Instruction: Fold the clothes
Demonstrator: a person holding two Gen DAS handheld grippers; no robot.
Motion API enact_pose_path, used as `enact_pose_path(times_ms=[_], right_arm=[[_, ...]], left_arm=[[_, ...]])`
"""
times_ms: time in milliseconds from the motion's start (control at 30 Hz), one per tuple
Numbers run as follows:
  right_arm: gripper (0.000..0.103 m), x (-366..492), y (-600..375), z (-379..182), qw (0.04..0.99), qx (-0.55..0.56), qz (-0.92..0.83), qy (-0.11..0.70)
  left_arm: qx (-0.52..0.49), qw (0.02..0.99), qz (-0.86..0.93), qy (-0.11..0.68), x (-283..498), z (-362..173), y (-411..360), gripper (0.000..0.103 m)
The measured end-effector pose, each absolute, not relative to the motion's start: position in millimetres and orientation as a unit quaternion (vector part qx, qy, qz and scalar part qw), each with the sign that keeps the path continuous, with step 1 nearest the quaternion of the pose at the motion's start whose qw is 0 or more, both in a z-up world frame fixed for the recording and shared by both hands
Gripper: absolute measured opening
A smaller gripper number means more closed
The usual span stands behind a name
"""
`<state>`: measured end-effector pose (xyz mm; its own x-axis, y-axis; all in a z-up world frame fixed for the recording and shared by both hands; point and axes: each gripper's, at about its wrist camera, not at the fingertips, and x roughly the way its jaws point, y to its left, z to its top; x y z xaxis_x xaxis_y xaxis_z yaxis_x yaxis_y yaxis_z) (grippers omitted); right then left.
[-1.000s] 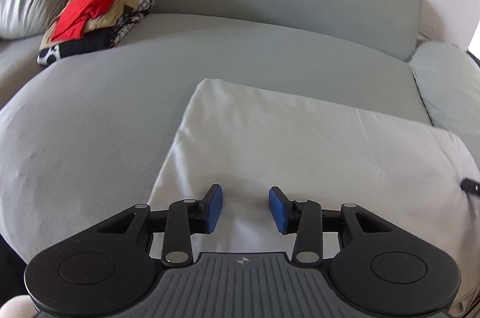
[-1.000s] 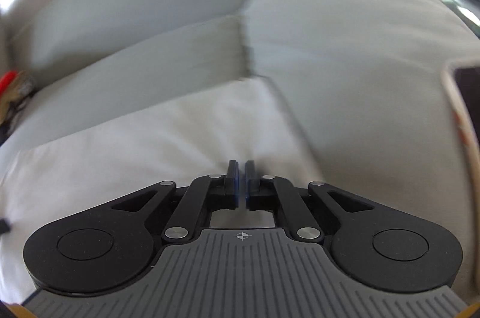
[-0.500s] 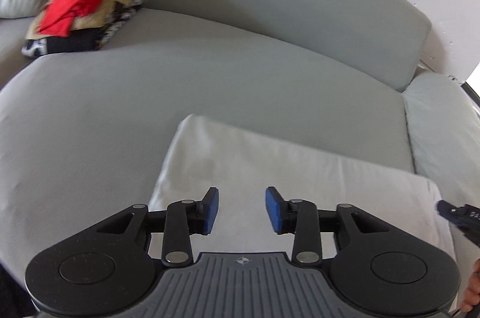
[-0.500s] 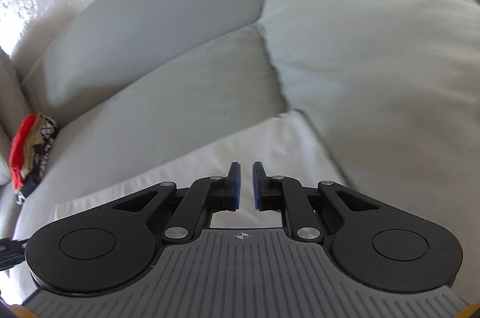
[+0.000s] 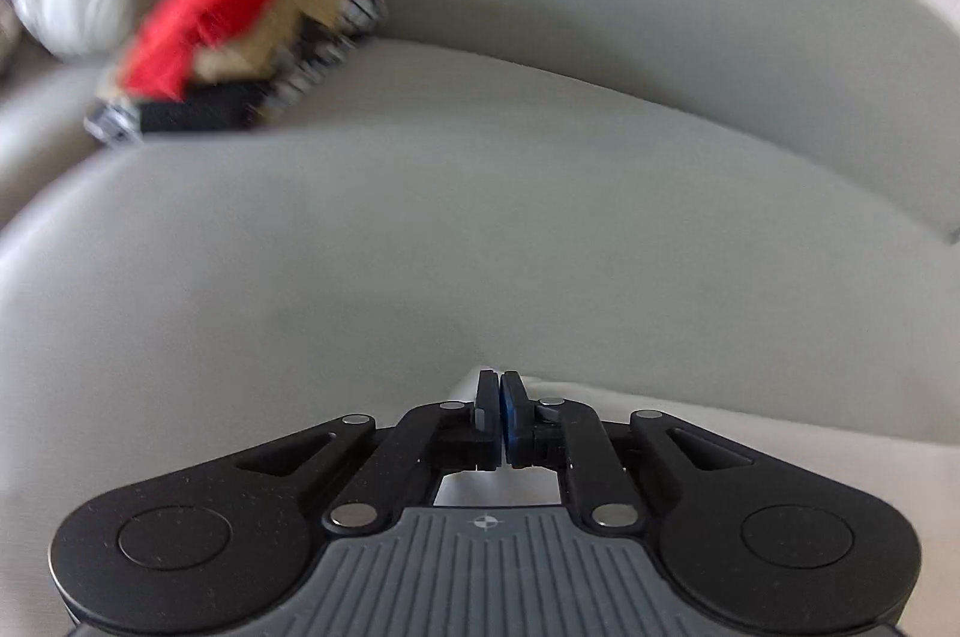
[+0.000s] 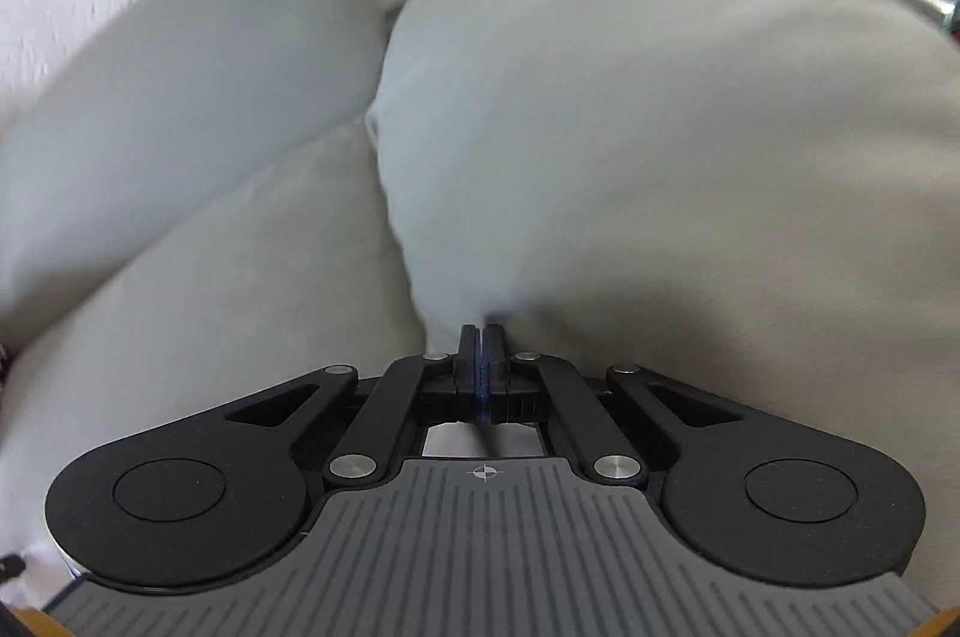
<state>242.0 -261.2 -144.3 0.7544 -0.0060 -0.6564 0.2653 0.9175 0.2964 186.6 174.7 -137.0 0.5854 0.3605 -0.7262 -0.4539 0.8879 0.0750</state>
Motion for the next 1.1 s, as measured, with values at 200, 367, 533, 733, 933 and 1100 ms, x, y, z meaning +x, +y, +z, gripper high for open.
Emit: enact_pose_path(times_ms=[200,367,533,733,933,1100], right_arm=[[0.028,244.1,-278.2,-132.3,0.886,0.235,-0.024,0.399],[0.028,250.7,-259.8,-130.7,0.883,0.223,-0.027,0.413],[0.030,212.9,-217.6,-120.9,0.887,0.180,0.053,0.422],[0.029,146.0,-187.5,-137.4,0.891,0.094,0.096,0.434],[0.029,108.4,-225.8,-135.3,0.896,0.058,0.018,0.440],[0.006,80.0,-252.0,-126.4,0.887,0.054,-0.029,0.457]], left_arm=[[-0.056,0.909,0.173,0.376,160.3,-114.6,150.0,0.009],[0.023,0.917,0.108,0.384,155.3,-119.1,108.8,0.020],[0.002,0.906,0.065,0.418,131.7,-113.4,87.2,0.022],[-0.010,0.894,0.019,0.447,85.9,-116.6,65.5,0.027],[-0.008,0.891,0.030,0.454,43.8,-120.8,68.9,0.031],[-0.010,0.883,0.067,0.465,13.0,-118.3,78.8,0.036]])
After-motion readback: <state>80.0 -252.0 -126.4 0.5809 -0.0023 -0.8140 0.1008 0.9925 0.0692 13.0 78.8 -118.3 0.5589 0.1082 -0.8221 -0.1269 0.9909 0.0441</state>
